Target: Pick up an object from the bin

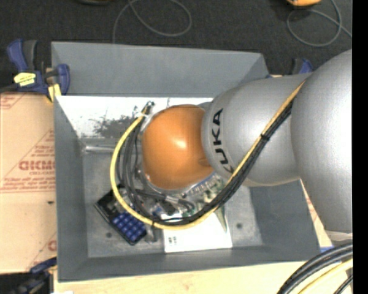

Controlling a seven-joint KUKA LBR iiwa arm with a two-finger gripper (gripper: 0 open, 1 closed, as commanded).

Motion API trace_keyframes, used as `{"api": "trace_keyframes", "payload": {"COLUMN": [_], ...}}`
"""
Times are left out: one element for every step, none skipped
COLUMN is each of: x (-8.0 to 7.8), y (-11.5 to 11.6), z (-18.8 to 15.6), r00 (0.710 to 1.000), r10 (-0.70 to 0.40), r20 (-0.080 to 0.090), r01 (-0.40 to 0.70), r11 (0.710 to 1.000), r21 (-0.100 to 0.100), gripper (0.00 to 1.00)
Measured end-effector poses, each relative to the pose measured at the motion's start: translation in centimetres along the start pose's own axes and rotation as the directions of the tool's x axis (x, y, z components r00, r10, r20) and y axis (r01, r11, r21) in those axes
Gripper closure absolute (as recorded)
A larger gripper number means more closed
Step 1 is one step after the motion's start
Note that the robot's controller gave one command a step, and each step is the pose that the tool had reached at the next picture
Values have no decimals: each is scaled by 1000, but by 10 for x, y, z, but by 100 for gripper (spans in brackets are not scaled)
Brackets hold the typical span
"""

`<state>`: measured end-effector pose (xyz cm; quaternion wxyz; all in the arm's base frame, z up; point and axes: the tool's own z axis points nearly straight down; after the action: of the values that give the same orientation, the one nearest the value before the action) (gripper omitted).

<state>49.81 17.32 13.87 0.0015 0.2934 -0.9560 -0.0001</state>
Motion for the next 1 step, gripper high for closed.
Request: {"api": "trace_keyframes", "payload": {"x": [-1], "y": [0], "z": [-17], "r00": [1000], "r10": [1], "r20": [5], "r01": [-1], "r11": [1000], "r21": [2], "gripper": [100]}}
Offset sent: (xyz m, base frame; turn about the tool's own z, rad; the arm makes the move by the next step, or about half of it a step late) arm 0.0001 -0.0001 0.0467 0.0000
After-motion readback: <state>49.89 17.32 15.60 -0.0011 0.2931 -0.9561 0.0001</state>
